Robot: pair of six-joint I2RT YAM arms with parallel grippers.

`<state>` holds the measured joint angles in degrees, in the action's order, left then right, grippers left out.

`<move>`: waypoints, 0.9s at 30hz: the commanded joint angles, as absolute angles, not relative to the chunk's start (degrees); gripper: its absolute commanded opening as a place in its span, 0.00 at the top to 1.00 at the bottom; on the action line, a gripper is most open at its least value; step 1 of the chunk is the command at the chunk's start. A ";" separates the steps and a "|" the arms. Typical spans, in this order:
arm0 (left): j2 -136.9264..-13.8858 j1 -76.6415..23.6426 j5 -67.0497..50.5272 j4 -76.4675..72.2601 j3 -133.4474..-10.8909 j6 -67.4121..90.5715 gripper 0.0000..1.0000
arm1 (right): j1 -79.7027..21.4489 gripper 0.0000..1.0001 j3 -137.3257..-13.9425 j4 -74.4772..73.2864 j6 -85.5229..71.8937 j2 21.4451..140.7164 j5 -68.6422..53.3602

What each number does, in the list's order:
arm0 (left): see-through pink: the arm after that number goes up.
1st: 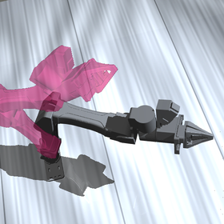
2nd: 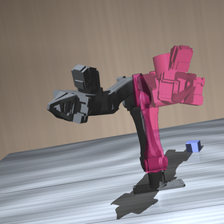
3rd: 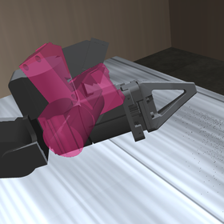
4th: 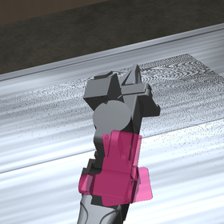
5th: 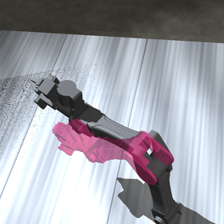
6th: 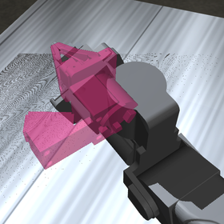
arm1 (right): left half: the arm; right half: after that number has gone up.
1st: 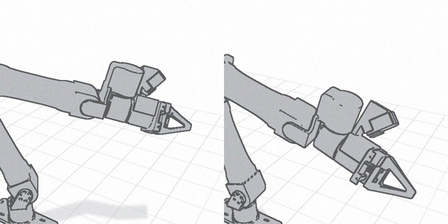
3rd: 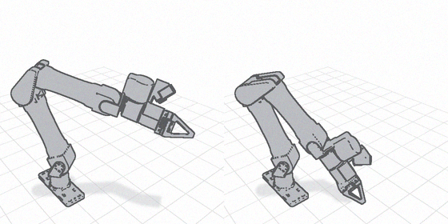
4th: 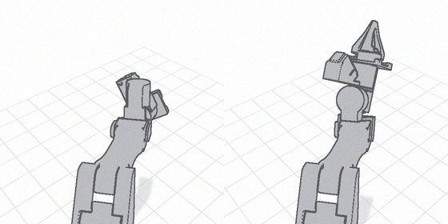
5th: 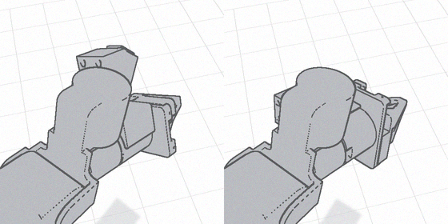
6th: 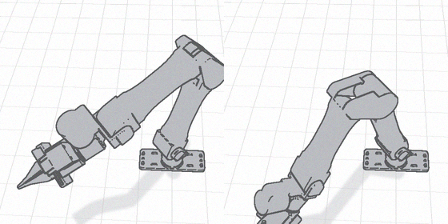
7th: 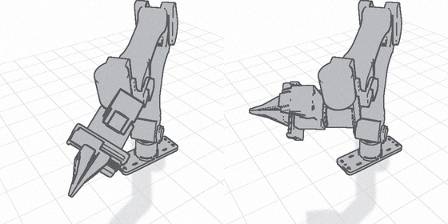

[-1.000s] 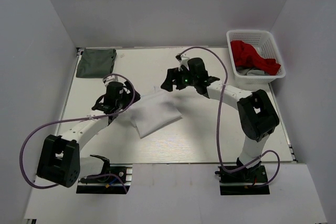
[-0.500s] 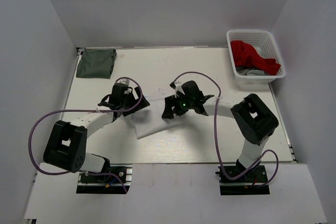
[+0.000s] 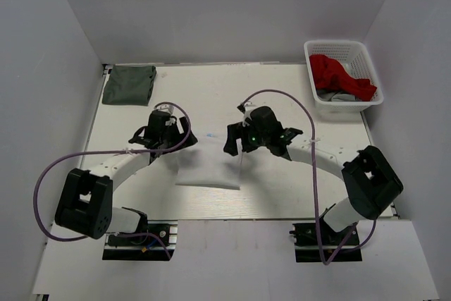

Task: Fold and stack the t-shirts
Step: Fold the long partially folded tshirt into a neat square

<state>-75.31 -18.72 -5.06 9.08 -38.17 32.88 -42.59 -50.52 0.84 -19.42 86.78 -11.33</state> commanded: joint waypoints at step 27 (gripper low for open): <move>-90.26 -18.19 -3.96 5.98 -47.56 28.74 1.00 | -33.40 1.00 -62.58 4.47 -26.19 98.01 -18.54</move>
